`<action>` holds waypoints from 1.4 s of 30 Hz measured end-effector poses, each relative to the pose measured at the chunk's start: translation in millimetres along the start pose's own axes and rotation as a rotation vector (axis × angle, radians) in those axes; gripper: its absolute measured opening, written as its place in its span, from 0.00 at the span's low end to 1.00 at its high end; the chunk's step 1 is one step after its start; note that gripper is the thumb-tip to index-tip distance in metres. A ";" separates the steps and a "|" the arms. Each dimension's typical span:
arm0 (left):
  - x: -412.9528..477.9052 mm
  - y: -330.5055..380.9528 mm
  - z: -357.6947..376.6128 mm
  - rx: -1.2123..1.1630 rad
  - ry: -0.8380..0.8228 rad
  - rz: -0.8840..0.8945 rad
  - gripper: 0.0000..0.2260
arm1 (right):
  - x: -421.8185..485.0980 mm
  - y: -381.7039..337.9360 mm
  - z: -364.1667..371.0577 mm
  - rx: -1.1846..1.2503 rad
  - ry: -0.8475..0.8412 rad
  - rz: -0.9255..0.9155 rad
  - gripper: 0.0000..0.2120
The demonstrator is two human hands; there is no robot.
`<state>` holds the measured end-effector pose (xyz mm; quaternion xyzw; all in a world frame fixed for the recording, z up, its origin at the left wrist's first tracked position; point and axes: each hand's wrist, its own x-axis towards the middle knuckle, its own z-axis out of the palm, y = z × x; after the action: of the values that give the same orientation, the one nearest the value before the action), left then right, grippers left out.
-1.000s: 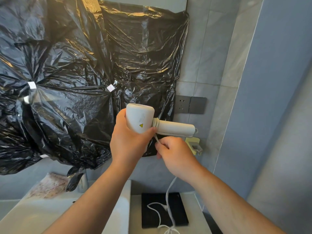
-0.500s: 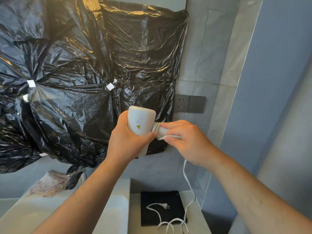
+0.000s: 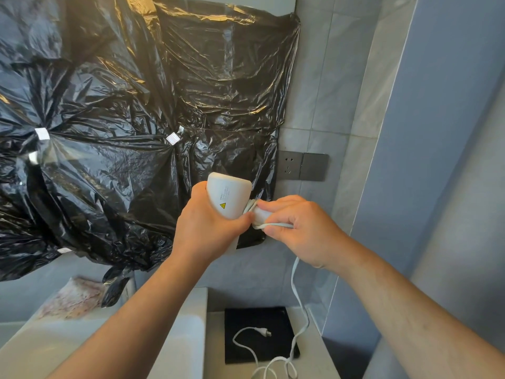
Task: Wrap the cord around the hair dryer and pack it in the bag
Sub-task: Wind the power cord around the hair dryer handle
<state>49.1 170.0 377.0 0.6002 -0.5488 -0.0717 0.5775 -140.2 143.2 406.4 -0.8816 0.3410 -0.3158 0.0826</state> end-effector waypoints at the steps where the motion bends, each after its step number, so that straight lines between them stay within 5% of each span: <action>1: 0.4 -0.8 -0.5 -0.010 -0.009 0.007 0.35 | -0.4 0.1 0.1 0.001 0.016 -0.003 0.08; 10: -7.7 1.6 -3.0 0.081 -0.110 0.202 0.29 | 0.9 4.9 4.4 0.198 0.154 0.064 0.06; 17: -11.4 16.5 2.4 0.373 -0.122 0.197 0.62 | 0.8 3.6 0.4 0.466 0.150 0.119 0.08; 26: -8.8 11.7 6.1 0.104 -0.155 0.123 0.59 | -0.4 3.8 -6.4 0.485 0.123 0.173 0.12; 31: -8.8 8.4 7.6 0.030 -0.143 0.062 0.49 | 0.0 7.6 -2.8 0.427 0.163 0.174 0.09; 36: -6.9 9.4 1.2 0.093 -0.173 0.125 0.50 | -1.9 6.1 -0.1 0.592 0.195 0.272 0.09; 42: 4.8 20.7 -20.4 0.456 -0.158 0.378 0.53 | 1.3 5.6 -1.5 0.415 0.097 0.308 0.06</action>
<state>53.8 184.5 402.3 0.5943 -0.6958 0.1155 0.3865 -143.4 138.2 406.2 -0.7674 0.4025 -0.4045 0.2925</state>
